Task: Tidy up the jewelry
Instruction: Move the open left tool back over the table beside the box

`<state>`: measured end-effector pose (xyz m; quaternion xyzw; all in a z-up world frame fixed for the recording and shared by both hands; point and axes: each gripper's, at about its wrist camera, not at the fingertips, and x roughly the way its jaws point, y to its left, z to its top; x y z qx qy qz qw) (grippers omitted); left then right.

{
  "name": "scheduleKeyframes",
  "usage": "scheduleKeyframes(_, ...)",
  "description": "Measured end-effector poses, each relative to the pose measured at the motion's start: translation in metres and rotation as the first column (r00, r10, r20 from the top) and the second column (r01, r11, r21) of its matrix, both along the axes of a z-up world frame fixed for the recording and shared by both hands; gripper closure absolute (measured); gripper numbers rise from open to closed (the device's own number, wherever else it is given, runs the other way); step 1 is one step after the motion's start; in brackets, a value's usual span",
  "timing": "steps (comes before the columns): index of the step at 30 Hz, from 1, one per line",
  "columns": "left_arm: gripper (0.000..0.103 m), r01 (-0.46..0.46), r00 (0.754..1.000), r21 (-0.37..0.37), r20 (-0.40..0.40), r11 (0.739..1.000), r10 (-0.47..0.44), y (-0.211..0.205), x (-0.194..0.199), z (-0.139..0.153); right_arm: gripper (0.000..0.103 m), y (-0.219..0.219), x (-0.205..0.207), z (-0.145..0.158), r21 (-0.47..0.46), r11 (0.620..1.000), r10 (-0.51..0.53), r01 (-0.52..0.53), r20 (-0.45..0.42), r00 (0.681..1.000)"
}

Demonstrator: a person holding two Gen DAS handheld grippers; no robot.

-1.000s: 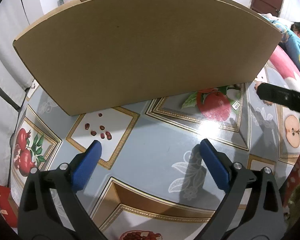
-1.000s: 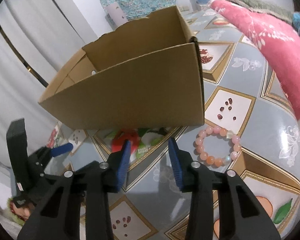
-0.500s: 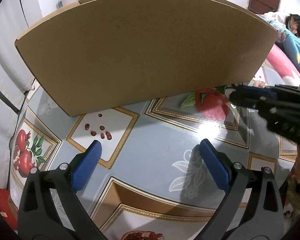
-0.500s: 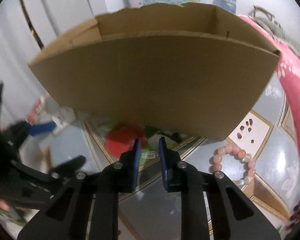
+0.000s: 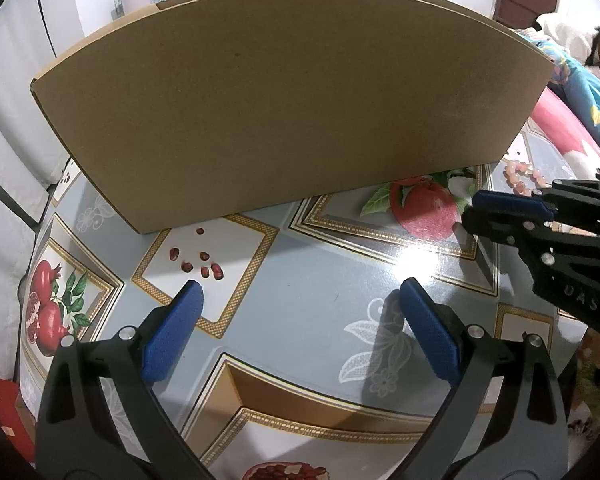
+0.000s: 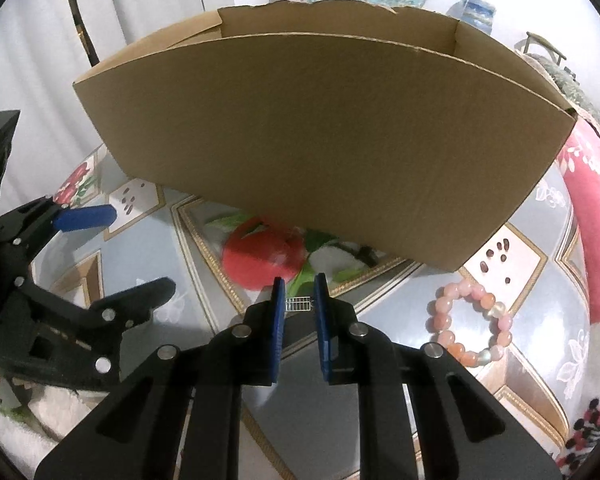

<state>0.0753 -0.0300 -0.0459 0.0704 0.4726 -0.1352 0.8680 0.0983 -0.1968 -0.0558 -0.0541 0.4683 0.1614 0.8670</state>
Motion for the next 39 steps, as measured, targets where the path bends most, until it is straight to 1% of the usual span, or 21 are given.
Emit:
scheduleKeyframes(6,0.008,0.008,1.0,-0.002,0.005,1.0,-0.008,0.0,0.0,0.0,0.088,-0.002,-0.025,0.0,-0.002,1.0,0.015,-0.015,-0.013,1.0)
scheduleKeyframes(11,0.008,0.01,1.0,-0.002,0.008,1.0,-0.01,-0.001,-0.001,0.0,0.088,-0.006,-0.033,0.002,-0.004,1.0,0.018,-0.018,-0.029,0.999)
scheduleKeyframes(15,0.008,0.009,1.0,-0.002,0.009,1.0,-0.009,-0.001,-0.001,0.0,0.088,-0.009,-0.039,0.005,0.014,1.0,0.026,-0.026,-0.036,0.999)
scheduleKeyframes(18,0.008,0.009,1.0,-0.002,0.01,1.0,-0.009,-0.001,-0.001,0.0,0.087,-0.018,-0.044,0.01,0.04,0.999,0.016,-0.015,-0.021,1.0)
scheduleKeyframes(21,0.008,0.013,1.0,-0.003,0.017,1.0,-0.013,-0.001,-0.002,0.0,0.085,-0.03,-0.051,0.017,0.07,0.997,-0.009,0.01,-0.006,1.0)
scheduleKeyframes(23,0.007,0.014,1.0,-0.002,0.02,1.0,-0.014,-0.001,-0.002,-0.001,0.077,-0.04,-0.055,0.02,0.086,0.996,-0.037,0.037,-0.001,0.999)
scheduleKeyframes(26,0.007,0.018,1.0,-0.001,0.02,1.0,-0.018,-0.002,-0.001,-0.001,0.072,-0.054,-0.061,0.023,0.092,0.993,-0.078,0.077,0.008,0.997)
scheduleKeyframes(28,0.007,0.02,1.0,-0.002,0.02,1.0,-0.02,-0.001,-0.001,-0.001,0.07,-0.061,-0.064,0.023,0.098,0.989,-0.11,0.109,0.009,0.994)
scheduleKeyframes(32,0.007,0.028,0.999,-0.005,0.031,1.0,-0.028,-0.001,-0.003,0.0,0.069,-0.075,-0.066,0.023,0.133,0.977,-0.169,0.167,0.006,0.986)
scheduleKeyframes(34,0.007,0.046,0.997,-0.033,0.067,0.998,-0.043,0.0,-0.009,0.005,0.069,-0.078,-0.066,0.021,0.152,0.97,-0.194,0.191,0.005,0.981)
scheduleKeyframes(36,0.008,0.088,0.992,-0.067,0.099,0.994,-0.081,-0.003,-0.017,0.012,0.069,-0.085,-0.066,0.02,0.173,0.962,-0.214,0.211,0.001,0.977)
scheduleKeyframes(39,0.008,0.183,0.976,-0.101,0.137,0.978,-0.169,-0.017,-0.029,0.021,0.069,-0.089,-0.065,0.017,0.189,0.955,-0.234,0.229,0.0,0.972)
